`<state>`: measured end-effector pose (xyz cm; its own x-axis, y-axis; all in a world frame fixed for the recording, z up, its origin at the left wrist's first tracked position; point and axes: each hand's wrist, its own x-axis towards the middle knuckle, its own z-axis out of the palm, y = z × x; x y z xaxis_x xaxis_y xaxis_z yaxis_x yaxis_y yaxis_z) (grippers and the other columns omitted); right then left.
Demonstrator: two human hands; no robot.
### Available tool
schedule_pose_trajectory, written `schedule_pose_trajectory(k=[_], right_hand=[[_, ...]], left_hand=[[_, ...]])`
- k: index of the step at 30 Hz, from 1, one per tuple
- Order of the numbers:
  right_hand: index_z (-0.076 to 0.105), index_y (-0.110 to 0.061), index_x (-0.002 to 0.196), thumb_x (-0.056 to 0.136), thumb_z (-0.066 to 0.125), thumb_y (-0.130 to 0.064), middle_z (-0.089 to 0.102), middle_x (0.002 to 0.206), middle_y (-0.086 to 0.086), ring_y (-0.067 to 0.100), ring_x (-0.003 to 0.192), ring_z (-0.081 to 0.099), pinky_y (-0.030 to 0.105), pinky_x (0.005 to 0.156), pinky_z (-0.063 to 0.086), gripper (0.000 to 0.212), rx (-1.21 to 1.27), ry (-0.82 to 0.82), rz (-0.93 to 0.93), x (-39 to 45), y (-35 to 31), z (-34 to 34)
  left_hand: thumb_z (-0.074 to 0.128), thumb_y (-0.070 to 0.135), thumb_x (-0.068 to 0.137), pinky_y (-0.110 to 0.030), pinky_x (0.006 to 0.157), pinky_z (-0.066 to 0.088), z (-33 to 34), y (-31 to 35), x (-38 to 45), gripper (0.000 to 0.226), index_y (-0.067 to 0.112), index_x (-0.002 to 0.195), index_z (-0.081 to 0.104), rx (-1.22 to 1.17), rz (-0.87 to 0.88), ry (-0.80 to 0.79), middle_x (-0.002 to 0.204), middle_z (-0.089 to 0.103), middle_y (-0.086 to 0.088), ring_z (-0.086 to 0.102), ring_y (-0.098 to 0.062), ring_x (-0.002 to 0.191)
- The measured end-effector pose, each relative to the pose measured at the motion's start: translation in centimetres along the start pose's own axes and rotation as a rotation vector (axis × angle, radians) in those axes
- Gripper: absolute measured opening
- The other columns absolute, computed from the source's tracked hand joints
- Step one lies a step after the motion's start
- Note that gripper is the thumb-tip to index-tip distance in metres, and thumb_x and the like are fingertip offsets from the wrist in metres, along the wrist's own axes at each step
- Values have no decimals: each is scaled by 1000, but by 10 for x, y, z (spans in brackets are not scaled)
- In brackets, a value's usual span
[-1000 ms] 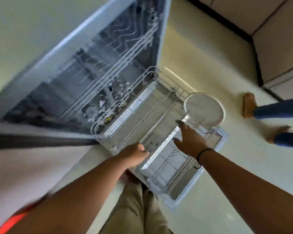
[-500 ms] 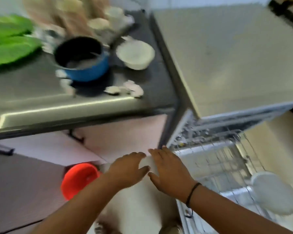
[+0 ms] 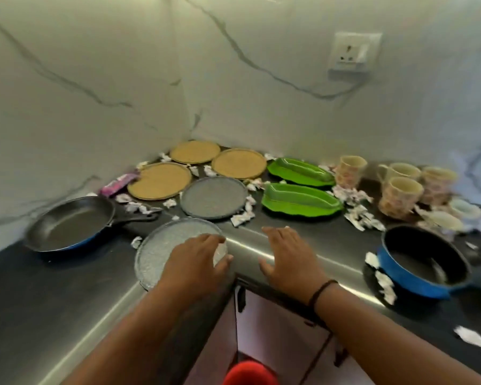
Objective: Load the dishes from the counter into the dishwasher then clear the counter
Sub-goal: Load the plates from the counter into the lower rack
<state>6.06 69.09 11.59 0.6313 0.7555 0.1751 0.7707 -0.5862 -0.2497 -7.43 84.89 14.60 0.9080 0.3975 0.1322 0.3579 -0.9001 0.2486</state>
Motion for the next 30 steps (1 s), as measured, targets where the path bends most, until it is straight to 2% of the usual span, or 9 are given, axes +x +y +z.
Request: schedule_pose_trajectory(k=[3,8,10,12,14,16,21,25,30], right_hand=[[29,-18,146,88,54,-45,39,145,6,27,136,31,37,112,27,68,20,-139,79,65,-5,10],[48,-16,130,86,57,-41,54,129,9,29,117,52,32,90,42,51,224,-317,182,143,-2,38],[58,-15,111,86,59,-36,62,109,6,25,102,59,29,78,41,33,342,-425,201,159,-6,51],[58,-19,77,83,59,-31,59,74,3,20,70,56,28,65,41,14,472,-497,249,172,-12,63],[46,-19,57,81,57,-24,46,53,3,18,48,45,27,52,40,27,619,-565,336,183,-20,73],[40,-19,52,81,56,-21,42,48,4,17,38,40,25,45,36,33,708,-632,372,189,-25,79],[49,-15,69,85,59,-18,47,67,10,17,45,41,25,48,40,19,839,-735,431,193,-26,91],[58,-6,87,87,63,-18,50,75,8,17,53,46,25,50,44,13,941,-806,520,193,-30,92],[57,-1,108,86,67,-16,57,97,12,24,77,56,30,57,52,29,1020,-744,608,183,-34,89]], left_hand=[[48,52,91,-36,99,41,2,-33,34,48,28,132,48,17,-120,-37,136,53,3,50,-19,122],[51,48,91,-33,98,41,19,-78,78,49,22,132,48,-41,-392,-109,136,51,-1,49,-21,123],[50,46,92,-33,98,40,27,-94,81,50,18,134,47,-60,-527,-143,137,49,-4,48,-23,123],[47,45,92,-35,99,39,35,-104,79,51,17,135,45,-44,-662,-176,139,46,-6,46,-24,125],[46,48,91,-37,98,41,40,-107,72,53,18,135,43,-13,-778,-176,140,43,-6,45,-25,125],[46,50,90,-40,99,41,44,-103,66,56,19,136,40,3,-865,-140,141,40,-6,42,-26,126],[45,61,85,-49,99,39,49,-99,50,66,21,137,33,91,-1072,-57,143,33,-5,36,-28,129],[51,57,86,-48,99,39,47,-108,43,70,18,140,29,-97,-1191,15,143,34,-10,38,-33,128],[63,41,85,-43,97,41,40,-120,28,63,15,137,37,-449,-1253,260,129,51,-11,49,-31,116]])
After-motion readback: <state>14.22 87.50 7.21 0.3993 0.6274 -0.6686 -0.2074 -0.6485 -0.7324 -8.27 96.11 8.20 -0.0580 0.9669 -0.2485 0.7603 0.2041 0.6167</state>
